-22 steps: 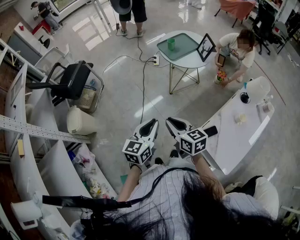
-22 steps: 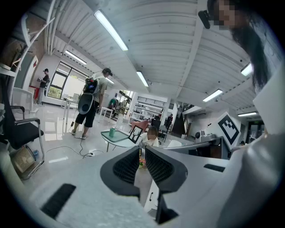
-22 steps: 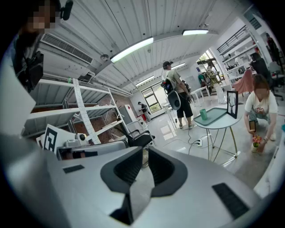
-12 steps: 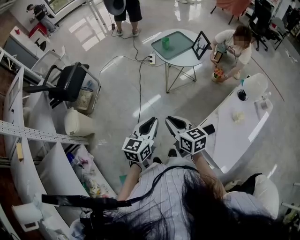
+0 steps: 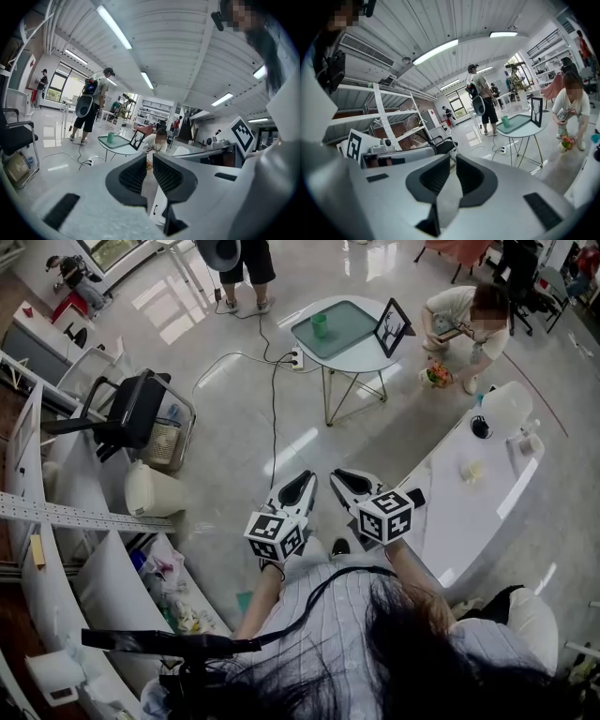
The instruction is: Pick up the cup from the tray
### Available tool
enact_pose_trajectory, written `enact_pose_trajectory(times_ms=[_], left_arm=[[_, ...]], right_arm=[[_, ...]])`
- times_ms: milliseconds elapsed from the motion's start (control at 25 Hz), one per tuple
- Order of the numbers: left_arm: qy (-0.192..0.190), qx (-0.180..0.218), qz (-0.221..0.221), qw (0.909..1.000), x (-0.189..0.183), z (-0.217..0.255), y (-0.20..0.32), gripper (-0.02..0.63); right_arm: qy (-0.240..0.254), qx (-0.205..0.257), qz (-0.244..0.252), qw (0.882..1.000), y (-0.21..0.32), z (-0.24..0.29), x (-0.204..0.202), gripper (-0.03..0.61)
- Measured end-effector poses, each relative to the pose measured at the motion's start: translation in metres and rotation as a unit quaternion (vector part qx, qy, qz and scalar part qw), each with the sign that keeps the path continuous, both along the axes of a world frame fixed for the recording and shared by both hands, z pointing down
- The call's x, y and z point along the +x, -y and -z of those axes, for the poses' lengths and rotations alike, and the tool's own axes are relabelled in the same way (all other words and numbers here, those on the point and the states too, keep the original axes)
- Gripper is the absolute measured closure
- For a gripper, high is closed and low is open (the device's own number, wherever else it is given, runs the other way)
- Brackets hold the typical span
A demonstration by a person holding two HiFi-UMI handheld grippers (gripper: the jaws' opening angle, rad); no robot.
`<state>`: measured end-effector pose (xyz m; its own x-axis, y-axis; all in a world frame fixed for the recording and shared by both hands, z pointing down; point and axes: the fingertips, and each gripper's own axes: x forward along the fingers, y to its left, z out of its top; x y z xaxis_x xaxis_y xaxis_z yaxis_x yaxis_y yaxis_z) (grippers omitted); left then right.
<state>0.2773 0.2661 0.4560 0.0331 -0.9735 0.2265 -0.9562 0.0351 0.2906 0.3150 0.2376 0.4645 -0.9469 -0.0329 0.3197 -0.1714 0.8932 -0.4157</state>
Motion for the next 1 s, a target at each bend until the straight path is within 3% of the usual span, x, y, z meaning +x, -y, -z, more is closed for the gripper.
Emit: enact_pose_trajectory(times_ms=[520, 1000], left_arm=[[-0.007, -0.015, -0.022, 0.9996, -0.027, -0.015, 0.044, 0.578], [0.010, -0.026, -0.077, 0.9967, -0.131, -0.013, 0.124, 0.578]], right_arm=[[-0.006, -0.023, -0.030, 0.999, 0.045, -0.016, -0.017, 0.520], [-0.020, -0.034, -0.074, 0.996, 0.118, -0.020, -0.113, 0.520]])
